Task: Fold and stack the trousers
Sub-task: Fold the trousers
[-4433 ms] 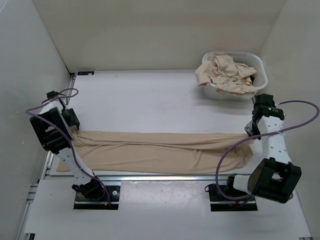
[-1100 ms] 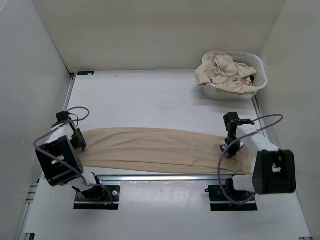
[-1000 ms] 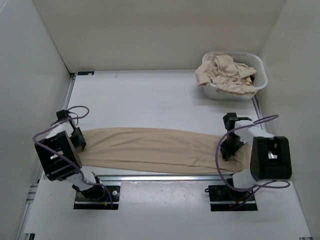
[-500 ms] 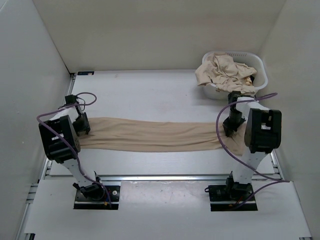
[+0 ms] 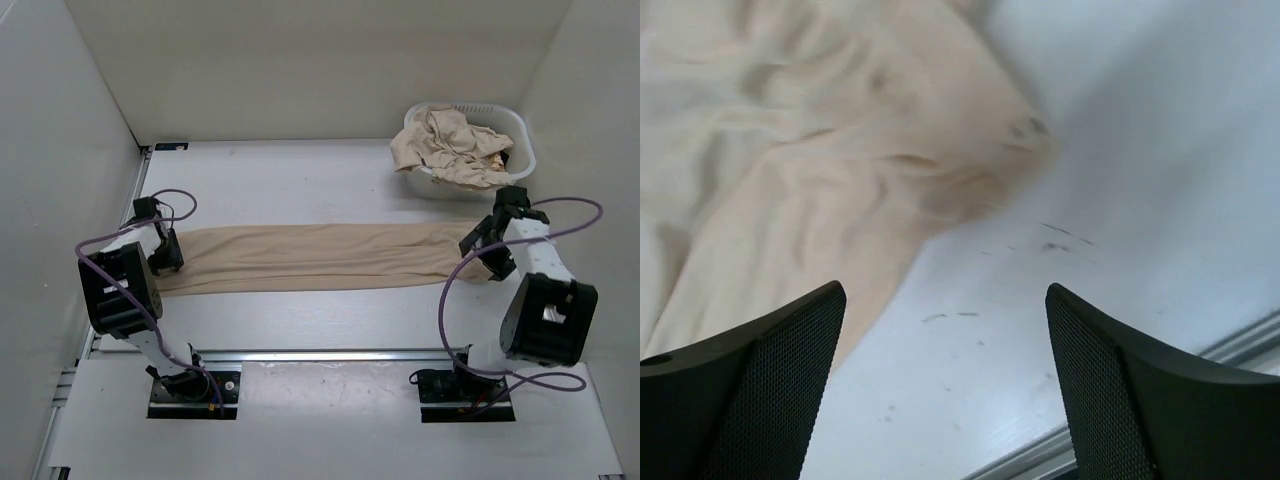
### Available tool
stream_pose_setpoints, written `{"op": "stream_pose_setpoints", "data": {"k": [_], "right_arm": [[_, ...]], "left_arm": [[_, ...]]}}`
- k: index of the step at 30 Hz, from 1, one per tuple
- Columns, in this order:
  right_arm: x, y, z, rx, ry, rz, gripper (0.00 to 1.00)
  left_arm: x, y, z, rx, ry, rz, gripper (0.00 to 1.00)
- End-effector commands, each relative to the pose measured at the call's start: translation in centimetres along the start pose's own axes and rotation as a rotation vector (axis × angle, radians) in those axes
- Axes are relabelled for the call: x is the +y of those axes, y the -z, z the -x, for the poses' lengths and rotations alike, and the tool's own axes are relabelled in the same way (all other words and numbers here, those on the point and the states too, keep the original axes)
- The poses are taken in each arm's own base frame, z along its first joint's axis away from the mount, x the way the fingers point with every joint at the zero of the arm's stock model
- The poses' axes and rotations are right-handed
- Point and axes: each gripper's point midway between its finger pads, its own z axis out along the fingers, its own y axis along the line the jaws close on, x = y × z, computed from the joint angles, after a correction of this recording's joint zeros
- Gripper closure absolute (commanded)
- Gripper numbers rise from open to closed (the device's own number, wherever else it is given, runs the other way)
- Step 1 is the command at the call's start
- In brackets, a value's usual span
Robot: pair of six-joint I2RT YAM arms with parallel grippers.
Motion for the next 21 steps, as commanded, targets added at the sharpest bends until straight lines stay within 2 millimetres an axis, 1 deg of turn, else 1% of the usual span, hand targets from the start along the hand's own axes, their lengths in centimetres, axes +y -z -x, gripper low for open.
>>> {"op": "stream_pose_setpoints", "data": {"k": [1, 2, 3, 4, 5, 6, 7, 8, 9, 10, 12, 13, 14, 15, 16, 17, 19, 20, 21], "right_arm": [[-2.3, -0.5, -1.8, 0.056, -0.054, -0.011, 0.12], [-2.3, -1.0, -1.4, 0.037, -0.069, -0.002, 0.12], [-2.4, -1.5, -1.5, 0.041, -0.092, 0.008, 0.10], [-2.7, -2.1, -1.0, 0.030, -0.124, 0.007, 0.10], [-2.5, -2.8, -0.6, 0.020, -0.136, 0.020, 0.09], [-1.6, -3.5, 1.0, -0.036, -0.167, 0.065, 0.09], [-1.5, -4.1, 1.7, -0.048, -0.207, 0.088, 0.09], [-0.7, -5.0, 1.9, -0.037, -0.215, 0.116, 0.09], [-0.3, -5.6, 3.2, -0.075, -0.226, 0.136, 0.08], [-0.2, -6.8, 3.1, -0.062, -0.234, 0.129, 0.08], [1.0, -7.3, 4.2, -0.069, -0.233, 0.177, 0.08], [0.9, -8.4, 3.4, -0.035, -0.247, 0.156, 0.08], [1.2, -8.6, 3.9, -0.033, -0.270, 0.156, 0.11], [1.0, -9.1, 3.2, 0.005, -0.278, 0.132, 0.14], [0.6, -10.1, 1.9, 0.060, -0.276, 0.107, 0.19], [1.0, -10.2, 1.6, 0.091, -0.275, 0.123, 0.37], [1.0, -10.8, 0.8, 0.126, -0.285, 0.111, 0.58], [1.0, -10.7, 0.8, 0.126, -0.298, 0.111, 0.67], [1.1, -10.7, 0.8, 0.132, -0.298, 0.118, 0.82]], "left_arm": [[0.3, -0.3, -4.3, 0.128, -0.026, 0.021, 0.39], [0.1, -0.3, -4.3, 0.128, -0.025, 0.010, 0.39], [0.2, -0.1, -4.2, 0.131, -0.026, 0.010, 0.39], [0.1, -0.3, -4.4, 0.140, -0.028, 0.010, 0.39], [0.0, 0.0, -4.1, 0.142, -0.027, 0.001, 0.39], [0.1, 0.1, -4.0, 0.143, -0.027, 0.001, 0.39], [0.1, 0.1, -4.0, 0.143, -0.027, 0.001, 0.39], [0.1, 0.2, -4.2, 0.152, -0.029, 0.001, 0.39], [0.1, 0.3, -4.0, 0.152, -0.029, 0.001, 0.39], [0.3, 0.3, -4.0, 0.152, -0.030, 0.010, 0.39], [0.4, 0.4, -4.2, 0.161, -0.032, 0.019, 0.39], [0.4, 0.4, -4.2, 0.161, -0.032, 0.019, 0.39], [0.6, 0.5, -4.5, 0.171, -0.035, 0.028, 0.39], [0.6, 0.5, -4.5, 0.171, -0.035, 0.029, 0.39], [0.6, 0.5, -4.5, 0.171, -0.035, 0.029, 0.39], [0.8, 0.5, -4.5, 0.171, -0.036, 0.038, 0.39], [0.8, 0.6, -4.7, 0.180, -0.038, 0.038, 0.39], [0.8, 0.6, -4.7, 0.180, -0.038, 0.038, 0.39], [0.8, 0.7, -4.5, 0.180, -0.038, 0.038, 0.39]]}}
